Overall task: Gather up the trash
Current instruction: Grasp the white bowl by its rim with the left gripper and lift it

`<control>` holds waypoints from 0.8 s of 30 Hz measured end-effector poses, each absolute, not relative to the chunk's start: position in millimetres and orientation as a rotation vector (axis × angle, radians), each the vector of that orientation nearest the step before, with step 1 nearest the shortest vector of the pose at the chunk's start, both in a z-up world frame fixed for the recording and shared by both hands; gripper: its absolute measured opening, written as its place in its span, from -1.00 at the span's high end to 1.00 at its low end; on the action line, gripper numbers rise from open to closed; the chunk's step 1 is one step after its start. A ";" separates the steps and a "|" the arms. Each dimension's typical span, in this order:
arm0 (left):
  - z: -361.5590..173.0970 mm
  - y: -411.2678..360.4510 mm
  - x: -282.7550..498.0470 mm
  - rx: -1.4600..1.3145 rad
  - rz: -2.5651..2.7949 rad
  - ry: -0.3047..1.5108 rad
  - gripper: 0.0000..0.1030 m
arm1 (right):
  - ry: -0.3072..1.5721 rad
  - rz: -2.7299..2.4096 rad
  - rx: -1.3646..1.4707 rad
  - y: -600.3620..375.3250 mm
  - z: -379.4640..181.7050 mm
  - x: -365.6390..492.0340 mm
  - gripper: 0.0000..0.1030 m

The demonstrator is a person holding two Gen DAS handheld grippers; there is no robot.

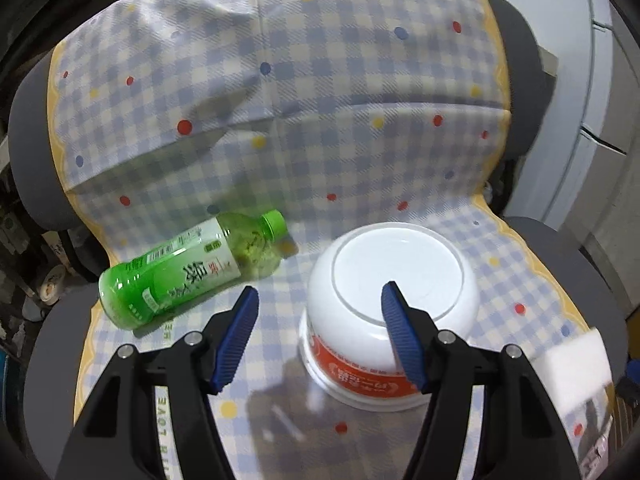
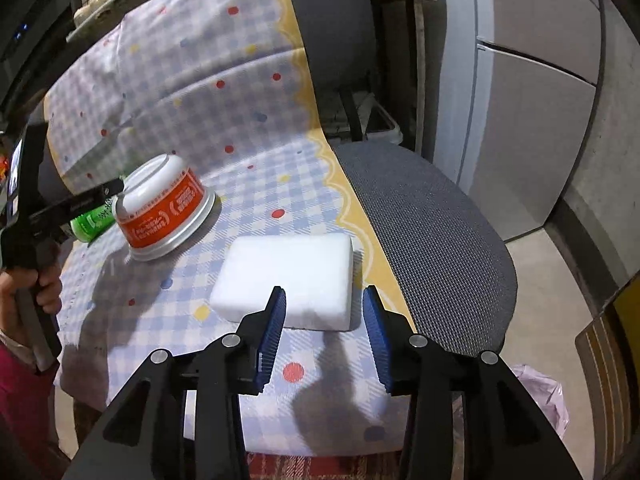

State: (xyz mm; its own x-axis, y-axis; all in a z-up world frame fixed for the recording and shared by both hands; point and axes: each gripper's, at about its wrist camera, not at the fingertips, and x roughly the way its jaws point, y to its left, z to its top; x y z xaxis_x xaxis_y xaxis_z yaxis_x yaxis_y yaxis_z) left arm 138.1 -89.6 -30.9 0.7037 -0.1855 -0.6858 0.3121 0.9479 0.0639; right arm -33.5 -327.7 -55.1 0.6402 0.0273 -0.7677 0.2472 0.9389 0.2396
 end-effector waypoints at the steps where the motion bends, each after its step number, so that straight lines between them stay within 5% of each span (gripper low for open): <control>1: -30.4 -85.8 132.0 0.186 -0.283 0.731 -0.19 | 0.870 -0.128 0.341 -327.8 -54.4 -35.3 0.18; 24: -79.7 14.2 53.6 0.281 -0.218 0.810 -0.16 | 0.837 -0.050 0.284 -282.8 -31.2 -51.9 0.03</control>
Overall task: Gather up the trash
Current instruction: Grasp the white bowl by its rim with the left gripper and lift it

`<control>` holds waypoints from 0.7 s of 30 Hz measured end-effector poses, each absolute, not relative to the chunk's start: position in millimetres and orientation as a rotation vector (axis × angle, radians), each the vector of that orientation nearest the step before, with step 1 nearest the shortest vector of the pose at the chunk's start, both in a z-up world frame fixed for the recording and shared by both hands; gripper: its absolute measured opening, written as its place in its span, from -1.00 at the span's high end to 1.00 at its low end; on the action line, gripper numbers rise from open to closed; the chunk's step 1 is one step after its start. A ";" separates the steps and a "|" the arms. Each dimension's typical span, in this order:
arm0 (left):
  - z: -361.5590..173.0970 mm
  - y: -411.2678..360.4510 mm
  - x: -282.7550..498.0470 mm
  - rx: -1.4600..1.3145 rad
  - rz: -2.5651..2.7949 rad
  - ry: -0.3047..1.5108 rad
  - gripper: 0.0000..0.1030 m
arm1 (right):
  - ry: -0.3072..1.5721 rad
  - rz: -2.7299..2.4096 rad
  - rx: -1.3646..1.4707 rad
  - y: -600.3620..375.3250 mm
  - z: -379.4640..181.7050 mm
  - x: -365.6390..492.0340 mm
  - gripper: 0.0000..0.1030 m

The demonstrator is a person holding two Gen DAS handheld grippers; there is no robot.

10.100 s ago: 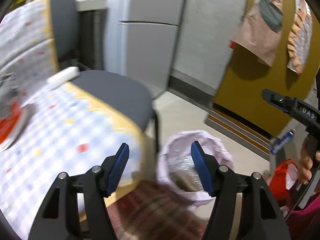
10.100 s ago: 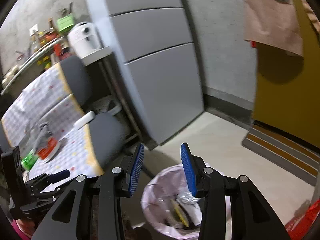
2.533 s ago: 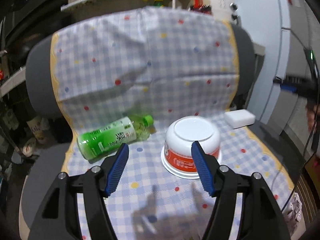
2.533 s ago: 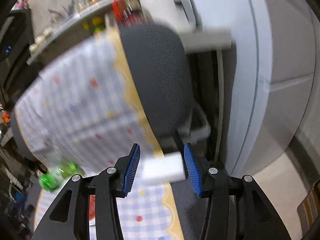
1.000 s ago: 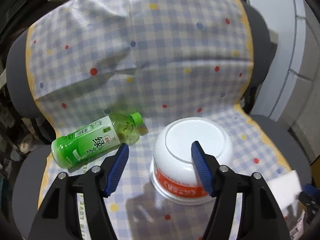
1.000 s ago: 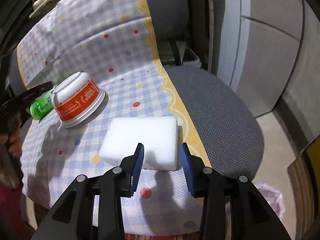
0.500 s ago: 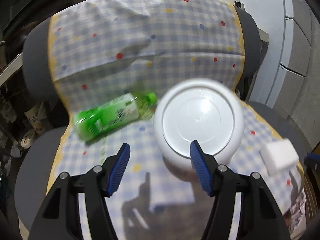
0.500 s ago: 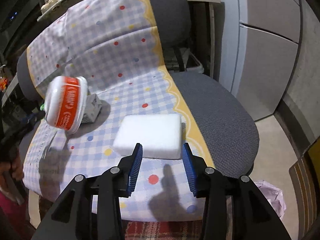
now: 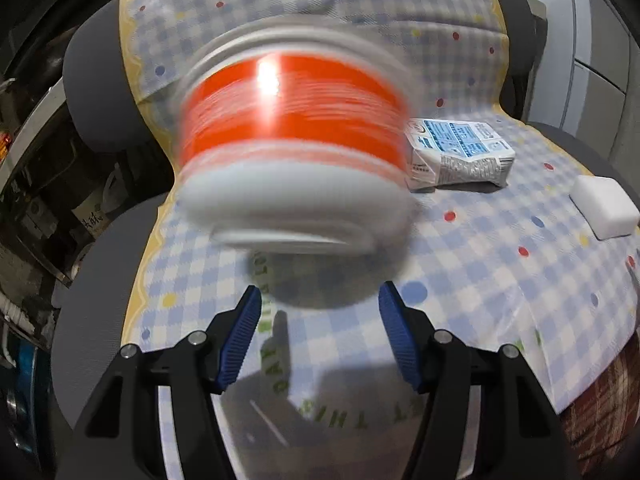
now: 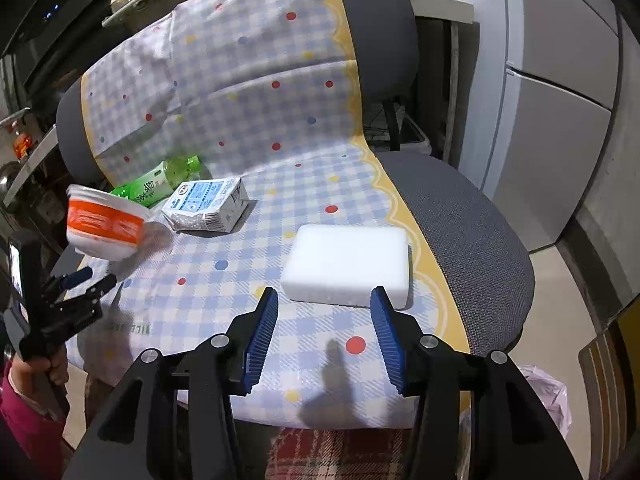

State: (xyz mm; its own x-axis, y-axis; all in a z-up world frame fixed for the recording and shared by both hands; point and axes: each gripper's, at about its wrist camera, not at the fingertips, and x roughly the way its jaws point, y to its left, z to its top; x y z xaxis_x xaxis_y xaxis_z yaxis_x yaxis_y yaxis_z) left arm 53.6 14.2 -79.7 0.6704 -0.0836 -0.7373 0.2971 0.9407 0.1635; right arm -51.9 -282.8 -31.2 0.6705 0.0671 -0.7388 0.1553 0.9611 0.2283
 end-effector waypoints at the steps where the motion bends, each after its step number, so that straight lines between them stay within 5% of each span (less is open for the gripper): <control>1: -77.8 18.8 49.9 0.263 -0.230 0.809 -0.16 | 0.834 -0.050 0.283 -282.7 -30.1 -52.7 0.02; 9: 0.1 85.2 -7.9 0.039 -0.349 0.593 -0.24 | 0.818 -0.046 0.270 -279.4 -23.2 -50.1 0.02; 14: 54.9 157.3 -13.8 0.117 0.405 0.278 -0.36 | 0.819 -0.028 0.260 -269.1 -21.0 -41.4 0.02; 18: 12.3 213.5 44.4 -0.047 0.266 0.605 -0.22 | 0.815 -0.004 0.236 -254.8 -18.0 -36.3 0.02; 21: -11.8 205.3 44.0 -0.131 0.162 0.636 -0.18 | 0.816 0.001 0.225 -247.9 -17.8 -33.2 0.02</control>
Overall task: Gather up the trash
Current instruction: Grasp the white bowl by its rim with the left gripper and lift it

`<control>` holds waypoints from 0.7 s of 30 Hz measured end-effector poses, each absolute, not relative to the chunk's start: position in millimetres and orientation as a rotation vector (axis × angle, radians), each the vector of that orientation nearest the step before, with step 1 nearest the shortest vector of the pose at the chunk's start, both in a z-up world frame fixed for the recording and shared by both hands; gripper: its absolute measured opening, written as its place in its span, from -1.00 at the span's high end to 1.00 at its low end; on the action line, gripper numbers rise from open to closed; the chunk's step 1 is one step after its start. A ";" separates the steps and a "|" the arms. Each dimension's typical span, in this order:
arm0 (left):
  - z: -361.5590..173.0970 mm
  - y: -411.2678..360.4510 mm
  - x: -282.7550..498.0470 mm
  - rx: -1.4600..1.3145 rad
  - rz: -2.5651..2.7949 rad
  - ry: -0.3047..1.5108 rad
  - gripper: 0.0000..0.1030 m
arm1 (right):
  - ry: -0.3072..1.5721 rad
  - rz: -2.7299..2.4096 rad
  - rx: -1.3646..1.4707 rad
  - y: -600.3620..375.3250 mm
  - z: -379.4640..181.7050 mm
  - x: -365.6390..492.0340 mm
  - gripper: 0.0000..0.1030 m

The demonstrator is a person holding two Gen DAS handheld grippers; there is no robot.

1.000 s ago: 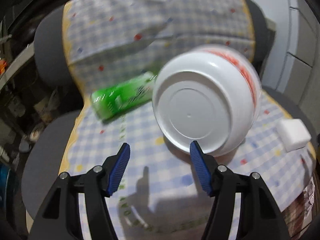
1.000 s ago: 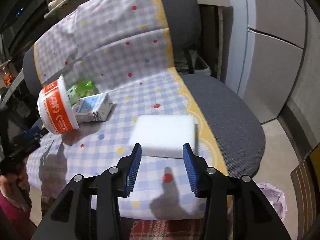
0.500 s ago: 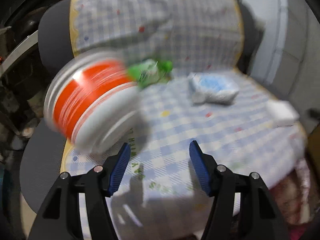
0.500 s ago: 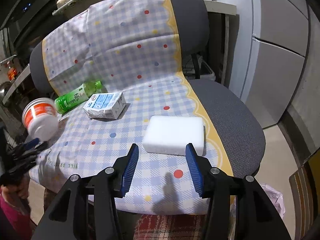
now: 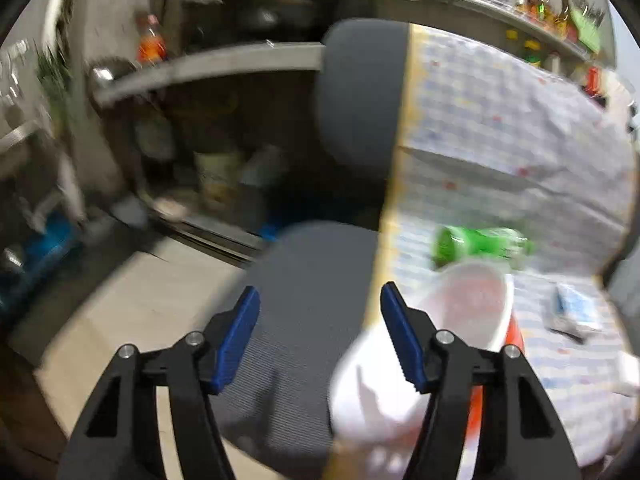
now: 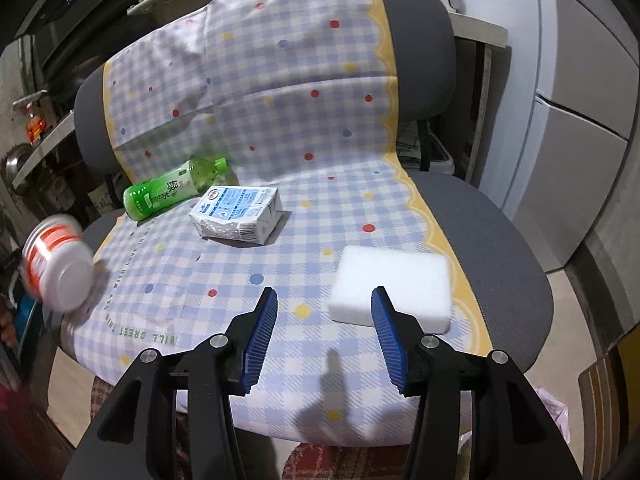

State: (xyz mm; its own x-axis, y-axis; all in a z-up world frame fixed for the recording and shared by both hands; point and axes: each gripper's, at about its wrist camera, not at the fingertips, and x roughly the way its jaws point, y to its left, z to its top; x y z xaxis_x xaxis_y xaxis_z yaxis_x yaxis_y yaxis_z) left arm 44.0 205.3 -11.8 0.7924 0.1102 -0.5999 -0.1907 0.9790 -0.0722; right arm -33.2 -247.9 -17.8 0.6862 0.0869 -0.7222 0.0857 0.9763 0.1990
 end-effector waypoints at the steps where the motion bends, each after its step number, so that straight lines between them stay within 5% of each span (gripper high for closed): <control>1: -17.7 196.4 47.1 -0.133 0.140 0.633 -0.19 | 0.820 0.003 0.223 -246.4 -18.3 -32.0 0.02; 13: -50.6 86.1 68.0 -0.028 -0.117 0.731 -0.17 | 0.810 -0.023 0.224 -259.8 -16.8 -40.0 0.02; 21: -54.6 123.0 89.7 -0.069 -0.039 0.831 0.17 | 0.794 -0.095 0.277 -300.0 -22.9 -51.4 0.02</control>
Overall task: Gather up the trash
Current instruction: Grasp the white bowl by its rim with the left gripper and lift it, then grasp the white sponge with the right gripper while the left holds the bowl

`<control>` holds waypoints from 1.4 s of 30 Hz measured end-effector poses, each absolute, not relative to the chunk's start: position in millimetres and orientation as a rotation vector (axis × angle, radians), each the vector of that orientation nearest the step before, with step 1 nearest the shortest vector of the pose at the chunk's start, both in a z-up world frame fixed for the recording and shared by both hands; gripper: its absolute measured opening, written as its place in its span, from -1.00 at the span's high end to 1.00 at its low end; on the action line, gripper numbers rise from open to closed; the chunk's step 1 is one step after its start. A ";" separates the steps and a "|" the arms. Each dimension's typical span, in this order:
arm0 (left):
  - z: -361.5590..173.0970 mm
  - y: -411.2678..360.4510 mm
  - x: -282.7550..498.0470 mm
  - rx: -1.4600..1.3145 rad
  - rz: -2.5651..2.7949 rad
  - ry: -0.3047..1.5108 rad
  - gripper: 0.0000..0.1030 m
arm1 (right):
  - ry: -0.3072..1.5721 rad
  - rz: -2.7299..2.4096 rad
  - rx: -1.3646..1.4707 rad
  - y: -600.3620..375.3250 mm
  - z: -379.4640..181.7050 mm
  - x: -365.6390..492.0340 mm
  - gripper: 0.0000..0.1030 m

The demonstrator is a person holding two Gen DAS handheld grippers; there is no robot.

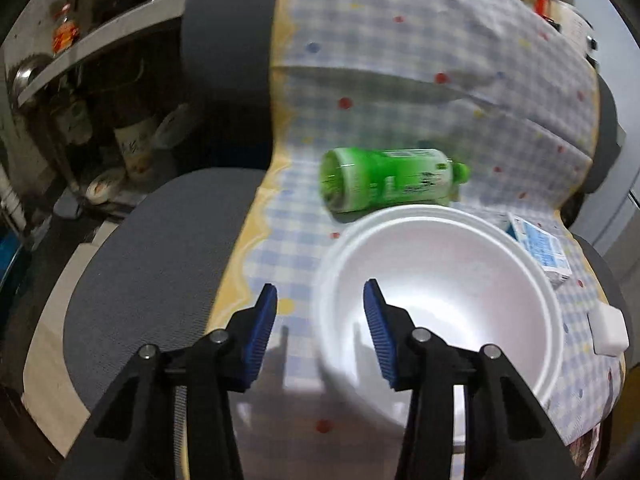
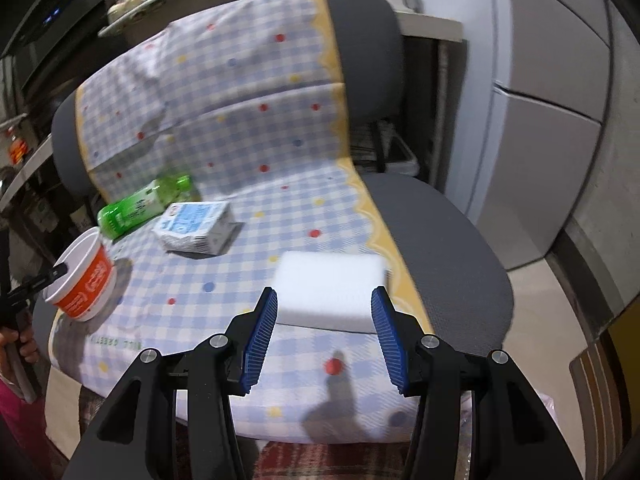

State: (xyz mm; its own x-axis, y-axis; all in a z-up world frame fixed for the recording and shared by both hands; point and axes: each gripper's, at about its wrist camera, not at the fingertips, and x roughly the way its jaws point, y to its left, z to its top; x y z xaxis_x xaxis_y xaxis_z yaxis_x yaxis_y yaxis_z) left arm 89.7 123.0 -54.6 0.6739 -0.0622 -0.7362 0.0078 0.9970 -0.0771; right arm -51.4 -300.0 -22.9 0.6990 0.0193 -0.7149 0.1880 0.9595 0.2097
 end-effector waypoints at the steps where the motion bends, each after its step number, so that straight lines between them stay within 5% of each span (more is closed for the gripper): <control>1: -55.6 127.0 89.3 -0.070 -0.058 0.848 0.17 | 0.802 -0.102 0.292 -305.4 -26.8 -52.7 0.02; 4: -64.9 126.5 97.2 -0.036 -0.117 0.916 0.43 | 0.814 -0.115 0.313 -314.1 -34.6 -53.8 0.17; 6: -70.5 120.8 100.2 -0.020 -0.151 0.953 0.78 | 0.816 -0.124 0.332 -319.8 -38.0 -54.3 0.29; 9: -66.8 109.7 93.4 -0.027 -0.183 0.943 0.94 | 0.805 -0.134 0.347 -327.4 -39.7 -55.5 0.31; 17: -22.4 60.1 62.6 -0.143 -0.281 0.819 0.96 | 0.829 -0.133 0.402 -343.6 -57.4 -51.3 0.11; 32: -26.3 -58.6 62.2 -0.049 -0.392 0.843 0.95 | 0.849 -0.084 0.472 -355.2 -90.2 -3.4 0.12; 37: -30.6 -63.6 58.5 -0.025 -0.387 0.855 0.95 | 0.847 -0.021 0.538 -353.5 -94.6 -5.5 0.58; 42: -30.8 -70.7 46.7 -0.009 -0.394 0.852 0.95 | 0.757 -0.038 0.483 -350.9 -59.4 -39.5 0.72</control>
